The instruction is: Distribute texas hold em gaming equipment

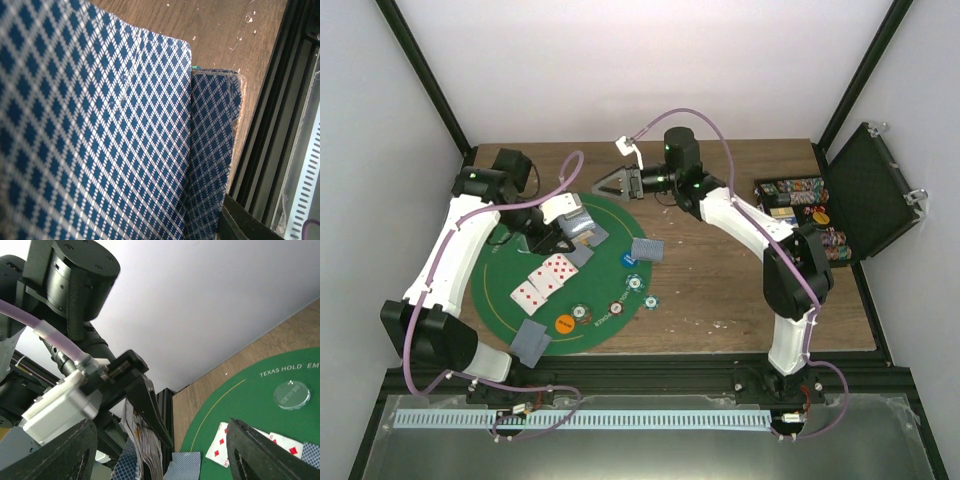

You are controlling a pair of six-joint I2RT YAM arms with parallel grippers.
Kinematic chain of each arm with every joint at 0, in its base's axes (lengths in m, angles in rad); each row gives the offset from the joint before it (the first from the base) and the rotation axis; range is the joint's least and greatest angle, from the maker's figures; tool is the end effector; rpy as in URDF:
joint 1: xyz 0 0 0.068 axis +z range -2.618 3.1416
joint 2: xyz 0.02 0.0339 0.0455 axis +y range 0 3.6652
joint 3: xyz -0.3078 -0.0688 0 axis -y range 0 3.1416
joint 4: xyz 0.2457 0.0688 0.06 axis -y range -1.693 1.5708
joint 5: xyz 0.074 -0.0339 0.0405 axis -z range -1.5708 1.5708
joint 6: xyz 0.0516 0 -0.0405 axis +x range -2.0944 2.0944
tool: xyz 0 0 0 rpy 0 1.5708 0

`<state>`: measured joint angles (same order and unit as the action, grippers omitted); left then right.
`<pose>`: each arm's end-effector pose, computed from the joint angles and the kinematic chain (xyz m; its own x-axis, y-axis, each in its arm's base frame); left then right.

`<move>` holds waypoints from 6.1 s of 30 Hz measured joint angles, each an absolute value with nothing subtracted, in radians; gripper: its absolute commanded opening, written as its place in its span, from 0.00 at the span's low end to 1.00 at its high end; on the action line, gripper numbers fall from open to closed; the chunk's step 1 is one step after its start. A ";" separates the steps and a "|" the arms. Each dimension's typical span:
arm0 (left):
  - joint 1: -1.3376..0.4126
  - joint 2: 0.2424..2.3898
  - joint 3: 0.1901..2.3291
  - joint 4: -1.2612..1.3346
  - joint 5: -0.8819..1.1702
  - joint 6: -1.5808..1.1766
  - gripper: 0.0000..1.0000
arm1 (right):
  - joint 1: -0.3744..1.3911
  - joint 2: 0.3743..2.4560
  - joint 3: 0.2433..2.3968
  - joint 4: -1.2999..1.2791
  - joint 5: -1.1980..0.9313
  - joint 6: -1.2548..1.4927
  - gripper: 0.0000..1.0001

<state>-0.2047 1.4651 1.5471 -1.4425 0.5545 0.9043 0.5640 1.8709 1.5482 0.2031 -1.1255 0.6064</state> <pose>0.2413 -0.0778 0.3842 -0.3716 0.7596 -0.5338 0.9260 0.3446 -0.1543 0.3627 0.2845 0.3750 -0.6457 -0.1179 -0.7545 -0.7540 -0.0581 0.6543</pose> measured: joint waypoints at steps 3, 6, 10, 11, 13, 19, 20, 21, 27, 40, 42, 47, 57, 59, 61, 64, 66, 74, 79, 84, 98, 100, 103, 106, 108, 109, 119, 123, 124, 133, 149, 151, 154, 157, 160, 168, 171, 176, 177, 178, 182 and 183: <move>-0.208 1.465 1.553 -1.443 0.556 0.904 0.42 | 0.568 1.871 1.530 0.212 -1.134 0.620 0.72; -0.210 1.466 1.557 -1.443 0.558 0.902 0.42 | 0.576 1.871 1.520 0.213 -1.149 0.621 0.72; -0.212 1.471 1.559 -1.442 0.559 0.900 0.42 | 0.600 1.871 1.499 0.210 -1.172 0.610 0.72; -0.212 1.472 1.559 -1.442 0.559 0.900 0.42 | 0.608 1.871 1.496 0.208 -1.177 0.604 0.72; -0.212 1.475 1.559 -1.442 0.559 0.898 0.42 | 0.628 1.871 1.497 0.198 -1.178 0.586 0.70; -0.212 1.483 1.559 -1.438 0.558 0.896 0.42 | 0.672 1.917 1.539 0.144 -1.182 0.548 0.55; -0.212 1.483 1.559 -1.437 0.558 0.896 0.42 | 0.675 1.924 1.541 0.141 -1.183 0.547 0.53; -0.212 1.483 1.559 -1.436 0.557 0.896 0.42 | 0.678 1.931 1.541 0.136 -1.185 0.547 0.52; -0.212 1.483 1.555 -1.411 0.531 0.884 0.42 | 0.680 1.953 1.541 0.093 -1.192 0.538 0.28; -0.226 1.486 1.534 -1.364 0.507 0.817 0.90 | 0.661 1.967 1.564 0.007 -1.196 0.510 0.01; -0.225 1.486 1.529 -1.341 0.497 0.811 0.99 | 0.646 1.961 1.552 -0.005 -1.193 0.512 0.01; -0.223 1.486 1.527 -1.311 0.498 0.802 0.99 | 0.527 1.882 1.420 0.001 -1.173 0.517 0.01; -0.217 1.485 1.486 -1.284 0.469 0.795 1.00 | 0.141 1.671 1.117 -0.130 -1.050 0.369 0.01; -0.210 1.485 1.468 -1.281 0.464 0.790 0.99 | 0.088 1.623 1.039 -0.151 -1.031 0.338 0.01; -0.203 1.486 1.460 -1.277 0.464 0.785 0.99 | 0.054 1.591 0.967 -0.172 -1.015 0.309 0.01; -0.199 1.486 1.459 -1.267 0.464 0.779 0.99 | 0.026 1.581 0.887 -0.194 -0.994 0.279 0.01; -0.199 1.490 1.460 -1.266 0.465 0.775 1.00 | 0.016 1.586 0.849 -0.197 -0.982 0.273 0.01; -0.199 1.510 1.460 -1.264 0.463 0.766 1.00 | -0.003 1.648 0.834 -0.176 -0.910 0.262 0.01; -0.198 1.510 1.460 -1.264 0.454 0.766 1.00 | -0.028 1.687 0.831 -0.176 -0.869 0.258 0.02; -0.198 1.510 1.460 -1.263 0.449 0.767 1.00 | -0.055 1.693 0.807 -0.176 -0.838 0.258 0.11; -0.196 1.503 1.459 -1.257 0.439 0.782 0.99 | -0.056 1.691 0.733 -0.183 -0.754 0.274 0.39; -0.196 1.502 1.459 -1.257 0.437 0.785 0.99 | -0.056 1.671 0.724 -0.183 -0.733 0.277 0.41; -0.196 1.502 1.459 -1.257 0.436 0.786 1.00 | -0.056 1.646 0.711 -0.189 -0.709 0.284 0.47; -0.196 1.502 1.459 -1.257 0.435 0.788 1.00 | -0.056 1.620 0.704 -0.205 -0.683 0.285 0.51; -0.195 1.502 1.459 -1.258 0.434 0.789 0.99 | -0.056 1.601 0.704 -0.221 -0.653 0.284 0.55; -0.195 1.502 1.459 -1.258 0.434 0.789 1.00 | -0.056 1.591 0.704 -0.230 -0.638 0.284 0.56; -0.186 1.501 1.459 -1.258 0.434 0.789 1.00 | -0.056 1.515 0.800 -0.331 -0.493 0.257 0.52; -0.173 1.499 1.459 -1.256 0.434 0.788 1.00 | -0.040 1.580 0.925 -0.348 -0.430 0.237 0.50; -0.166 1.499 1.459 -1.254 0.434 0.785 1.00 | -0.033 1.605 0.954 -0.348 -0.411 0.232 0.50; -0.045 1.497 1.448 -1.181 0.417 0.712 1.00 | 0.113 1.798 1.077 -0.406 -0.187 0.184 0.49; 0.075 1.497 1.390 -1.093 0.403 0.638 0.99 | 0.203 1.779 1.058 -0.463 -0.080 0.141 0.49; 0.078 1.497 1.381 -1.088 0.404 0.635 1.00 | 0.205 1.767 1.063 -0.467 -0.081 0.134 0.54; 0.098 1.496 1.371 -1.075 0.405 0.630 0.99 | 0.197 1.730 1.081 -0.465 -0.088 0.123 0.94; 0.151 1.489 1.348 -1.023 0.405 0.604 0.99 | 0.174 1.621 1.085 -0.419 -0.129 0.104 1.00; 0.198 1.464 1.294 -0.921 0.395 0.543 0.99 | 0.127 1.462 1.078 -0.312 -0.188 0.083 1.00; 0.231 1.218 0.862 -0.313 0.292 0.242 0.99 | -0.039 1.021 0.779 0.118 -0.258 0.098 1.00; 0.231 1.142 0.653 -0.035 0.243 0.137 0.99 | -0.052 0.931 0.590 0.263 -0.223 0.102 1.00; 0.229 1.145 0.371 0.358 0.208 0.039 0.99 | -0.054 0.870 0.330 0.481 -0.176 0.095 1.00; 0.229 1.148 0.332 0.414 0.204 0.028 0.99 | -0.054 0.869 0.271 0.565 -0.167 0.093 1.00; 0.226 1.159 0.284 0.492 0.202 0.018 0.99 | -0.054 0.873 0.228 0.627 -0.158 0.092 1.00; 0.188 1.248 0.207 0.720 0.175 0.002 0.99 | -0.055 0.990 0.097 0.887 -0.123 0.079 1.00; 0.172 1.271 0.207 0.756 0.159 0.004 1.00 | -0.055 1.040 0.093 0.925 -0.120 0.072 1.00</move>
